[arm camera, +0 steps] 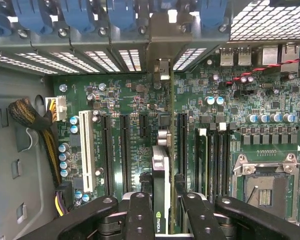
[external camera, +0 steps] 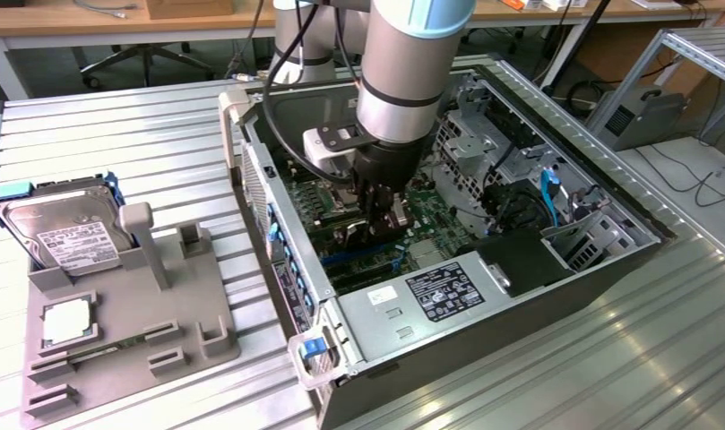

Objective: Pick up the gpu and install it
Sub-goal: 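Insert the gpu into the slot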

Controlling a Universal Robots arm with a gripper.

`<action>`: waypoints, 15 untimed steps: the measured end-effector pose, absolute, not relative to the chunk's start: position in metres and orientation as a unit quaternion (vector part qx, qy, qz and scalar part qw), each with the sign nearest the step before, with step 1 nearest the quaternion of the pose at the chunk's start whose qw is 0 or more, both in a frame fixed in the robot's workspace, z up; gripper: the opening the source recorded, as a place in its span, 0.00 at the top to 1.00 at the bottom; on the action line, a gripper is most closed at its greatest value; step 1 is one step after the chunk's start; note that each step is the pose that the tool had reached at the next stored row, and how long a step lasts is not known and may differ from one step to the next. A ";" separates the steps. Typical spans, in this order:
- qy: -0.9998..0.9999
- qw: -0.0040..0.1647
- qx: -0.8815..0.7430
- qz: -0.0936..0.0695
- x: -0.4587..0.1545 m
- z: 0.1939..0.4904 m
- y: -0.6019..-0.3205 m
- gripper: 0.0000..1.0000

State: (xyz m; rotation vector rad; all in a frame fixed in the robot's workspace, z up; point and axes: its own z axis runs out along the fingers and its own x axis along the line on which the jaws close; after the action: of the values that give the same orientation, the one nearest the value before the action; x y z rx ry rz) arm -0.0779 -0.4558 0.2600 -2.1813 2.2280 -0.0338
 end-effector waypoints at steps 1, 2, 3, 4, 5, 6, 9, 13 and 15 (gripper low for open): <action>0.714 0.012 -0.700 -0.011 -0.078 0.260 -0.456 0.73; 0.713 0.012 -0.701 -0.011 -0.078 0.260 -0.456 0.73; 0.713 0.012 -0.701 -0.011 -0.078 0.260 -0.456 0.73; 0.712 0.012 -0.702 -0.011 -0.078 0.260 -0.456 0.73; 0.712 0.012 -0.702 -0.011 -0.078 0.260 -0.456 0.73; 0.711 0.012 -0.703 -0.011 -0.078 0.260 -0.456 0.73; 0.708 0.012 -0.706 -0.011 -0.078 0.260 -0.456 0.73; 0.704 0.012 -0.710 -0.011 -0.078 0.260 -0.456 0.73; 0.704 0.012 -0.710 -0.011 -0.078 0.259 -0.456 0.73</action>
State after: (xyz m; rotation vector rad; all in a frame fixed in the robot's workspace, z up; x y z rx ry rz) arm -0.0779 -0.4558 0.2591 -2.2146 2.1945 -0.0334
